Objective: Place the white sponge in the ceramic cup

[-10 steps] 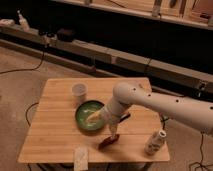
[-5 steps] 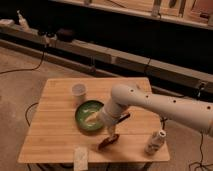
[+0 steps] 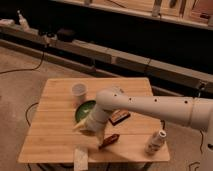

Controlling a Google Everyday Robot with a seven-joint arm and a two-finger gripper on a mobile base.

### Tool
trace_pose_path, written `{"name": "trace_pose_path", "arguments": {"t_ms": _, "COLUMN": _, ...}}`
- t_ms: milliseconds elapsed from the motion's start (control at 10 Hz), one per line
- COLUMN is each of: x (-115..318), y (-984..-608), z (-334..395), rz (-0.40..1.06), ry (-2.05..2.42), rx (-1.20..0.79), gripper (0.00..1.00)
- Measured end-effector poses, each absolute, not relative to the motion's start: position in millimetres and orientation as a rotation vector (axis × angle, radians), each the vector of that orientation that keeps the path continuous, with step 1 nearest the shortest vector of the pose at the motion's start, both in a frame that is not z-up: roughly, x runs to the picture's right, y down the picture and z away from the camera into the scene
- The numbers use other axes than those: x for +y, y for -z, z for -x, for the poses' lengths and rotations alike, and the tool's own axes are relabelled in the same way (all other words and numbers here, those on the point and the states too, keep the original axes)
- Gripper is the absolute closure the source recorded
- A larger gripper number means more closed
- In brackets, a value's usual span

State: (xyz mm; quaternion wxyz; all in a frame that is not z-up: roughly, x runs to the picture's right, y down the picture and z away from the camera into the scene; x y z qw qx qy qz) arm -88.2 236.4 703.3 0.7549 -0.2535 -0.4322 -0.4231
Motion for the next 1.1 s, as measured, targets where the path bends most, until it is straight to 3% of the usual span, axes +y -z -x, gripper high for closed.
{"name": "trace_pose_path", "arguments": {"t_ms": 1100, "x": 302.1, "y": -745.4, "z": 122.2, "rz": 0.662, "ry": 0.857, "rx": -0.943, "gripper": 0.20}}
